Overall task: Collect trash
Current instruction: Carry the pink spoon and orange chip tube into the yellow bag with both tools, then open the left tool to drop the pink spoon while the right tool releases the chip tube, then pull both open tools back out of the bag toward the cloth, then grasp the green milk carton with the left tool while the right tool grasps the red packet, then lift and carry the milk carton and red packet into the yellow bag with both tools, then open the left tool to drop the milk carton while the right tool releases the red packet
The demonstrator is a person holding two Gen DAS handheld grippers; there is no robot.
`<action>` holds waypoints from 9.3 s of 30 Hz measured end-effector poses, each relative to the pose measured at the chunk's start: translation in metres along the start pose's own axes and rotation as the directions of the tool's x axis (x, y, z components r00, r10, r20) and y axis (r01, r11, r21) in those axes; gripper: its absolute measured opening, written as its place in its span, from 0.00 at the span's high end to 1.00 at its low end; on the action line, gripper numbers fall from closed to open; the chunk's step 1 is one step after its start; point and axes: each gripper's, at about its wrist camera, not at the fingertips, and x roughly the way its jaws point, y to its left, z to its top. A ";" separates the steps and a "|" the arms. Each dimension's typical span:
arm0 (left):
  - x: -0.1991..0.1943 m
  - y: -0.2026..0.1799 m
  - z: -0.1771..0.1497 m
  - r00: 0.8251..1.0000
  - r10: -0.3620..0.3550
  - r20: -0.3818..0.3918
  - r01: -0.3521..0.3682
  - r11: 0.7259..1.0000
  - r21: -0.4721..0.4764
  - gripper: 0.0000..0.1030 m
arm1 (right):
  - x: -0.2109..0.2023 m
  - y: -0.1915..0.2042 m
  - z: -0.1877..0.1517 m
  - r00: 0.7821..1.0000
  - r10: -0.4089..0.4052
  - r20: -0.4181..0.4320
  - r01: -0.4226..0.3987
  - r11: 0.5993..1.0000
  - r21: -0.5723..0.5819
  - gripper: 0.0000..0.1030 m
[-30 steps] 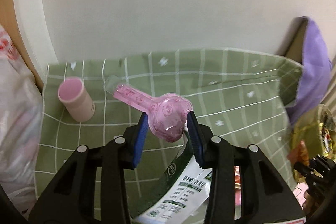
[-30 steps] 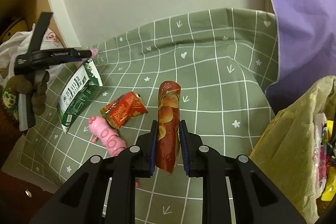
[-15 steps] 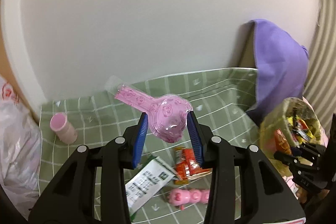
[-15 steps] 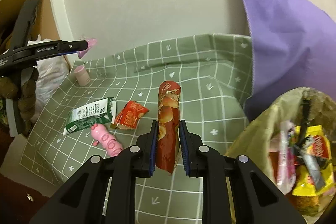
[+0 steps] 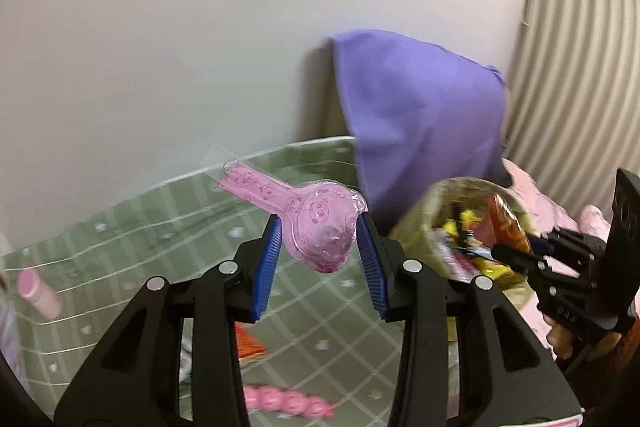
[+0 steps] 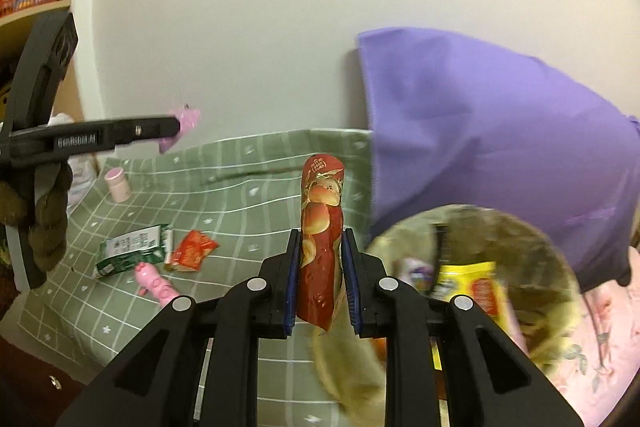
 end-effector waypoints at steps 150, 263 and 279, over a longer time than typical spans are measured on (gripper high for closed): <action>-0.058 0.160 -0.149 0.917 0.257 -0.305 -0.321 0.929 -0.184 0.42 | 0.194 0.136 -0.040 0.826 0.426 -0.369 -0.417 0.902 0.108 0.88; 0.167 -0.151 -0.017 0.935 -0.243 -0.260 0.282 0.951 0.125 0.44 | 0.037 -0.150 -0.055 0.984 -0.026 -0.174 0.036 0.998 0.055 0.88; 0.153 -0.154 -0.024 0.939 -0.210 -0.272 0.240 0.967 0.082 0.45 | 0.044 -0.165 -0.052 0.983 0.096 -0.154 -0.081 0.992 0.101 0.88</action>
